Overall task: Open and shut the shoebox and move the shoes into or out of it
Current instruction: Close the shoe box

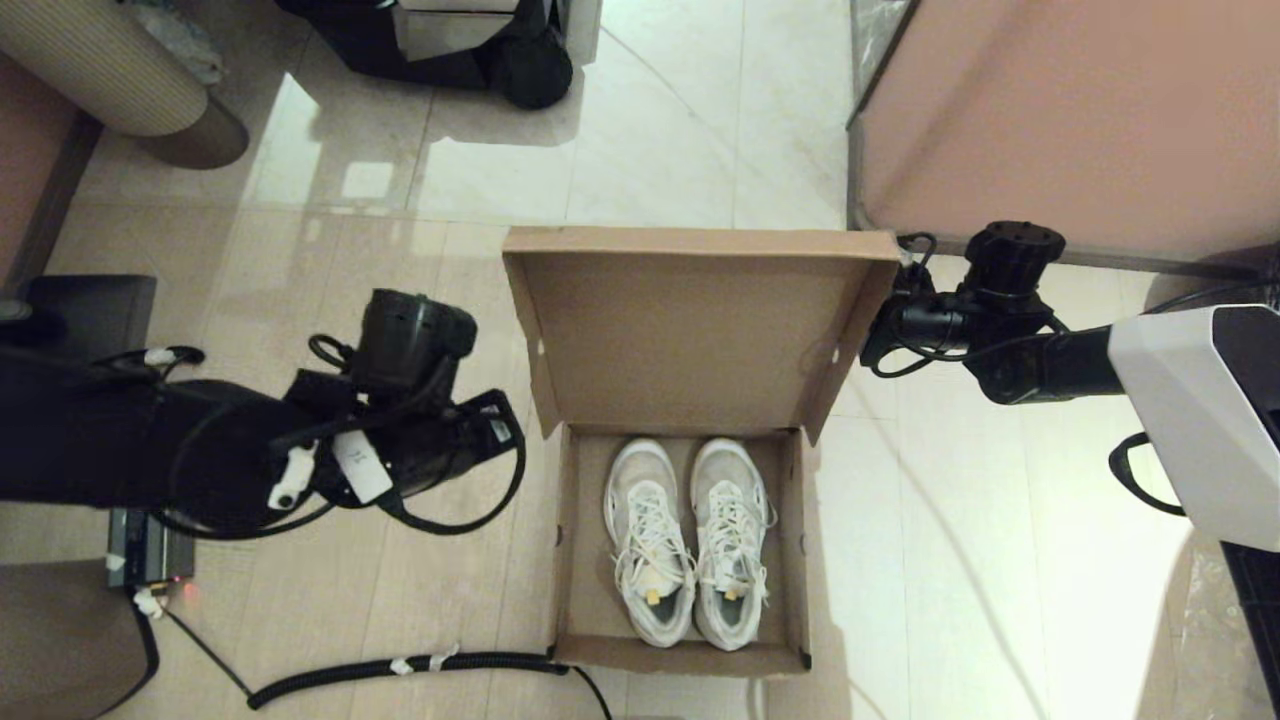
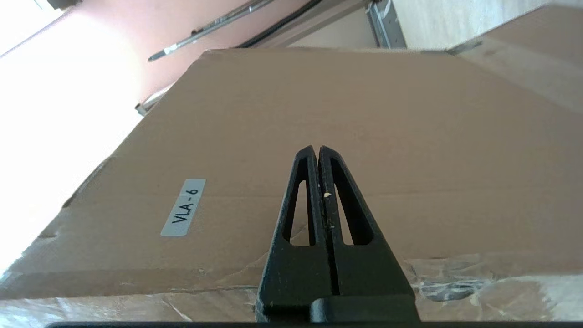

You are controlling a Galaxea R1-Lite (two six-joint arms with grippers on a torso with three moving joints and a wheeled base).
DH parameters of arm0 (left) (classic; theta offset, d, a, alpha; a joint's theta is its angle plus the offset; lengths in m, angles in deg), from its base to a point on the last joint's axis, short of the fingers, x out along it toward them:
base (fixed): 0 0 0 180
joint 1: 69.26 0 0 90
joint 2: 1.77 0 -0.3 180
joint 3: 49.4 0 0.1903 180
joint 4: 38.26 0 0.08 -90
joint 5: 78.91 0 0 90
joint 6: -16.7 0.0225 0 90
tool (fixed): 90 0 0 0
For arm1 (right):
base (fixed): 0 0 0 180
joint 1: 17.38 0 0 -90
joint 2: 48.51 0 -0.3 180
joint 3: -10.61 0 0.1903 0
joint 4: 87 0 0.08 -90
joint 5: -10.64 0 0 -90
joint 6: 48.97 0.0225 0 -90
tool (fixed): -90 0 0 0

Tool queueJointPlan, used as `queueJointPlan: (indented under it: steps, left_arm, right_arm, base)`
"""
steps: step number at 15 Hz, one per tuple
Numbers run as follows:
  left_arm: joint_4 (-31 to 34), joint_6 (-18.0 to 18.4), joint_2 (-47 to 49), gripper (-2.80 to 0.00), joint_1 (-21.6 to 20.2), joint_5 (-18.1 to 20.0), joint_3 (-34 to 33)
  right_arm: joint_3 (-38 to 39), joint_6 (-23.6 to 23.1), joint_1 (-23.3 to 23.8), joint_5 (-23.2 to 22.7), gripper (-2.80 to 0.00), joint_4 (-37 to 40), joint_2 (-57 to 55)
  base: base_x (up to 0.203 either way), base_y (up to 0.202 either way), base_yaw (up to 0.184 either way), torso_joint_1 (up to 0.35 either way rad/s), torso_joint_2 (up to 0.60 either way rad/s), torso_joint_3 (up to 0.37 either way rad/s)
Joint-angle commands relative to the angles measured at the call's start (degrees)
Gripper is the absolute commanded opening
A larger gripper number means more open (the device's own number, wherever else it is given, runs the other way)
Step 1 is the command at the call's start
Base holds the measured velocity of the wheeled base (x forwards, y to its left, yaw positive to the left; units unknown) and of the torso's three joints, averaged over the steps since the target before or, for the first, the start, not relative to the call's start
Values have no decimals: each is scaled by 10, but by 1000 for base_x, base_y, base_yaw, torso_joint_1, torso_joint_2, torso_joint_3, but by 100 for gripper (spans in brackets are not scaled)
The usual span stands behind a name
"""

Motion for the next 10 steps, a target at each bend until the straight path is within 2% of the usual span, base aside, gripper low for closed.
queueJointPlan:
  steps: [1, 3, 4, 7, 10]
  left_arm:
    - [-43, 16, -27, -280, 5, 1, 44]
    - [-110, 77, -12, -280, 16, 1, 80]
    - [-128, 93, -18, -280, 24, 1, 84]
    - [-131, 100, -76, -280, 43, 2, 68]
    - [-89, 106, -153, -280, 56, 2, 11]
  right_arm:
    - [16, 4, 0, -8, -280, -3, 12]
    - [42, 4, -1, -18, -280, -3, 26]
    - [56, 3, -1, -27, -280, -3, 33]
    - [80, 2, -3, -32, -280, -23, 41]
    - [96, 3, -9, -32, -280, -35, 44]
  base:
    - [0, 0, 0, 0, 0, 0]
    - [0, 0, 0, 0, 0, 0]
    - [0, 0, 0, 0, 0, 0]
    - [0, 0, 0, 0, 0, 0]
    - [0, 0, 0, 0, 0, 0]
